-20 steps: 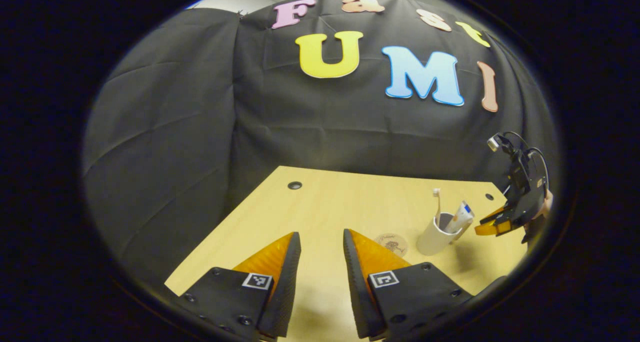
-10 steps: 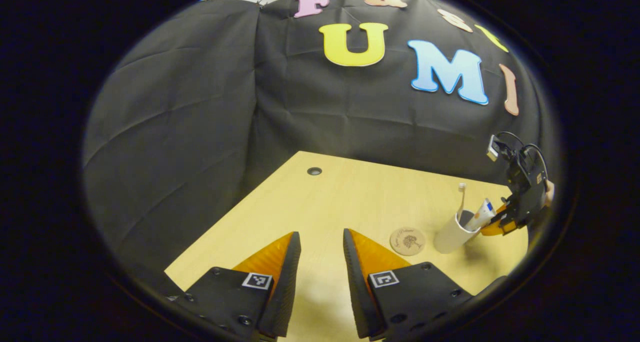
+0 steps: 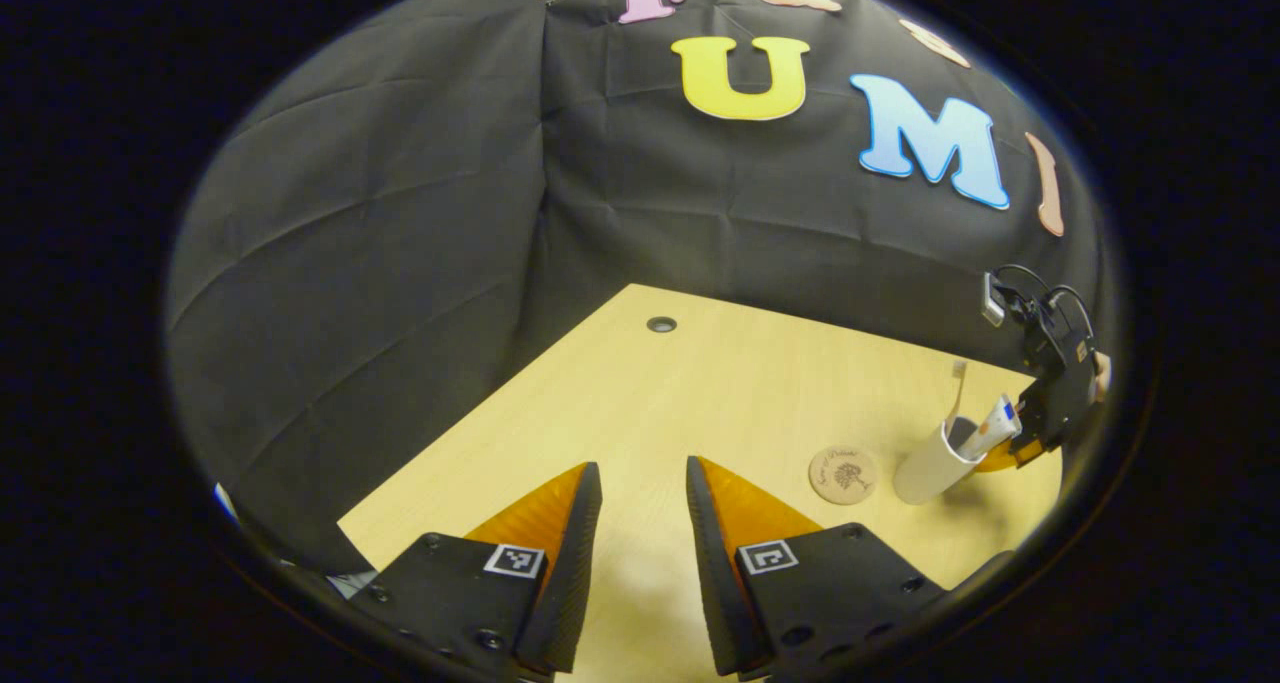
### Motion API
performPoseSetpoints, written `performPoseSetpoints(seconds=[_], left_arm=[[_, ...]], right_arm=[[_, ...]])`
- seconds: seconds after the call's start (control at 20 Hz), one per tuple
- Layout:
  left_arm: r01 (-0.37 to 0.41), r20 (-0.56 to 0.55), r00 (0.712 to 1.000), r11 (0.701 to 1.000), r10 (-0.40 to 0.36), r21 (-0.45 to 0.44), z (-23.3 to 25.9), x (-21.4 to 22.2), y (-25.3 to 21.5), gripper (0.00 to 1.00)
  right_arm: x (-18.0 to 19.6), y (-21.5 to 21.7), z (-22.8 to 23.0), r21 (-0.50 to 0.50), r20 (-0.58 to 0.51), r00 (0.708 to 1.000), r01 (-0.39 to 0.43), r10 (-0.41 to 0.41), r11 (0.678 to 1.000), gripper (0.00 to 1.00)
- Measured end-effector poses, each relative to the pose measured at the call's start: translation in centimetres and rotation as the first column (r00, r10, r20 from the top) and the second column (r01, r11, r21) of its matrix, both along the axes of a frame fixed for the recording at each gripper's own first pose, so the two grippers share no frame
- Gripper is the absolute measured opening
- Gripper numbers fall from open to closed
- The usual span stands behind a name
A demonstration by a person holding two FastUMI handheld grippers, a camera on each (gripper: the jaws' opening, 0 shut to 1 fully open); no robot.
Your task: Put the toothbrush and toothpaste on the desktop into the cup, then pick up the cup and place it on the coaster on the desktop.
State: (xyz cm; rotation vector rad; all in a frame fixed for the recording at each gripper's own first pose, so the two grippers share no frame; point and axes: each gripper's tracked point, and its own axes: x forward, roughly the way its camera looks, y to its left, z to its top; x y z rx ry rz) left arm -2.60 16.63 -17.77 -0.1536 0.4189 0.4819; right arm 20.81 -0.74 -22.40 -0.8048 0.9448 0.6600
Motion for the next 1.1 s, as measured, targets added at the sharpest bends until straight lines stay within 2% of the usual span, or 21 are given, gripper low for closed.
performPoseSetpoints(seconds=[0.15,0.2,0.25,0.3,0.35,0.65,0.75,0.95,1.1], left_arm=[[-0.005,-0.012,1.000,1.000,0.005,0.003,-0.3,-0.2,-0.1,0.56],[-0.006,-0.015,1.000,1.000,0.006,0.003,-0.2,-0.2,-0.3,0.56],[-0.007,-0.016,1.000,1.000,0.007,0.001,-0.2,-0.2,-0.5,0.56],[-0.006,-0.018,1.000,1.000,0.006,-0.001,-0.2,0.0,-0.5,0.58],[-0.004,-0.017,1.000,1.000,0.004,0.000,-0.2,0.3,-0.6,0.56],[0.016,-0.015,1.000,1.000,-0.016,0.004,0.1,1.0,-1.4,0.56],[0.017,-0.016,1.000,1.000,-0.017,0.006,-0.3,0.5,-1.4,0.58],[0.012,-0.020,1.000,1.000,-0.012,0.003,0.2,0.8,-1.0,0.57],[0.007,-0.018,1.000,1.000,-0.007,0.006,0.3,-0.2,-1.1,0.57]], right_arm=[[-0.5,0.0,-0.2,-0.002,-0.024,0.999,-0.024,0.024,1.000,0.38],[-0.9,0.1,-0.8,0.009,-0.051,0.998,-0.026,0.026,1.000,0.27],[-1.1,0.1,-0.7,0.013,-0.060,0.998,-0.019,0.020,1.000,0.22],[-1.1,0.1,-0.7,0.022,-0.061,0.998,-0.015,0.016,1.000,0.22],[-1.1,0.3,-0.7,0.035,-0.057,0.998,-0.002,0.004,0.999,0.17],[-1.8,0.7,-1.0,0.120,-0.054,0.998,0.051,-0.045,0.991,0.16],[-1.8,0.3,-0.4,0.128,-0.032,0.998,0.066,-0.063,0.989,0.08],[-2.1,0.6,-0.7,0.145,-0.015,0.998,0.067,-0.066,0.987,0.08],[-2.7,2.5,0.4,0.192,-0.024,0.997,0.076,-0.073,0.978,0.08]])
